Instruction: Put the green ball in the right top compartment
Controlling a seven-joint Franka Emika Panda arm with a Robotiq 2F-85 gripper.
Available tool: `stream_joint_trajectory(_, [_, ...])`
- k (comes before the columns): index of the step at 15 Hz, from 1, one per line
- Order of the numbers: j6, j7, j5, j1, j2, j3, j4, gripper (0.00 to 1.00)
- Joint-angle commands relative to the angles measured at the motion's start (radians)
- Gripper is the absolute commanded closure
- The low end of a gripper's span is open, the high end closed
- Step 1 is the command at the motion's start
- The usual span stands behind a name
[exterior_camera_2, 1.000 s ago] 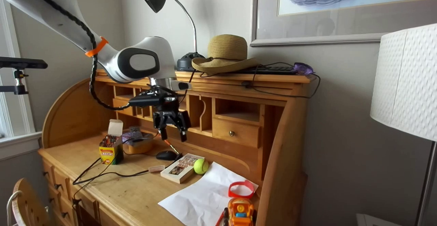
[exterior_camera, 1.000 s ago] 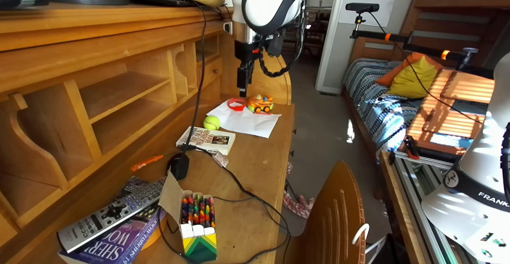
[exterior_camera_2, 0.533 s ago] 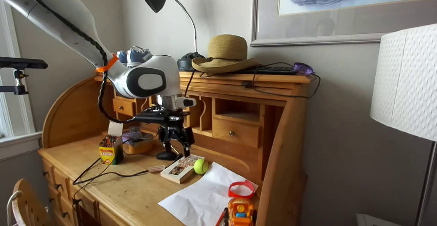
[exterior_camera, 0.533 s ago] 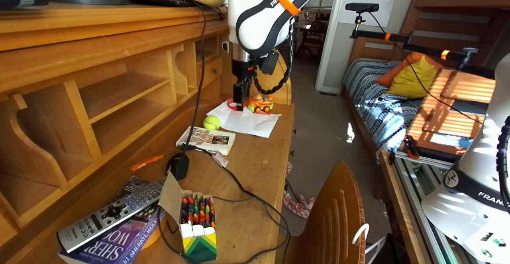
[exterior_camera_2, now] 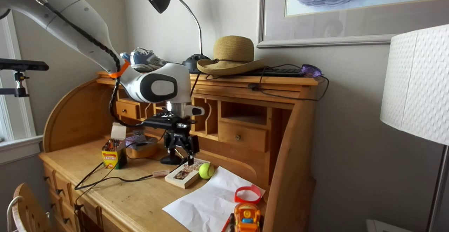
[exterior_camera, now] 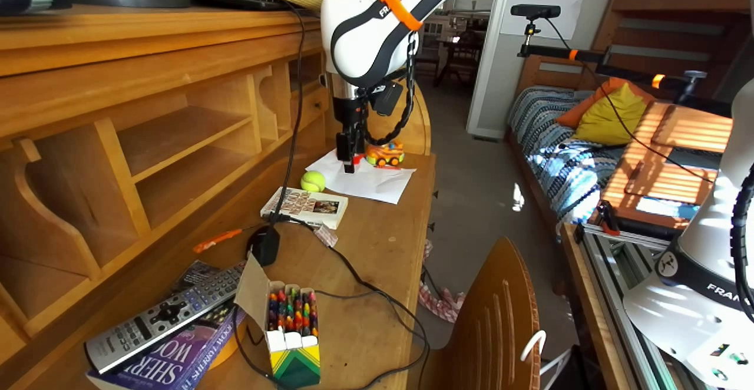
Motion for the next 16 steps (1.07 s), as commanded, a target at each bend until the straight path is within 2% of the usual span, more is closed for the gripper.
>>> stream_joint_trajectory(1, [0.197,0.067,-0.015,0.007,-0.02,0.0,-0.107,0.0])
stream_joint_trajectory(5, [0.51,0.105,-0.023,0.023,-0.017,-0.005,-0.267,0.0])
stream_joint_trajectory(8, [0.771,0.159,-0.059,0.062,-0.023,-0.066,-0.351,0.0])
stream_joint_trajectory(10, [0.946,0.194,-0.07,0.123,-0.008,-0.153,-0.395,0.0])
stream_joint_trajectory(11, [1.032,0.189,-0.044,0.126,0.018,-0.168,-0.425,0.0])
stream_joint_trajectory(12, [1.078,0.179,-0.021,0.124,0.034,-0.173,-0.437,0.0])
stream_joint_trajectory(14, [1.15,0.148,-0.025,0.046,0.085,-0.108,-0.419,0.0])
stream_joint_trajectory(16, [1.204,0.142,-0.034,0.017,0.132,-0.084,-0.394,0.0])
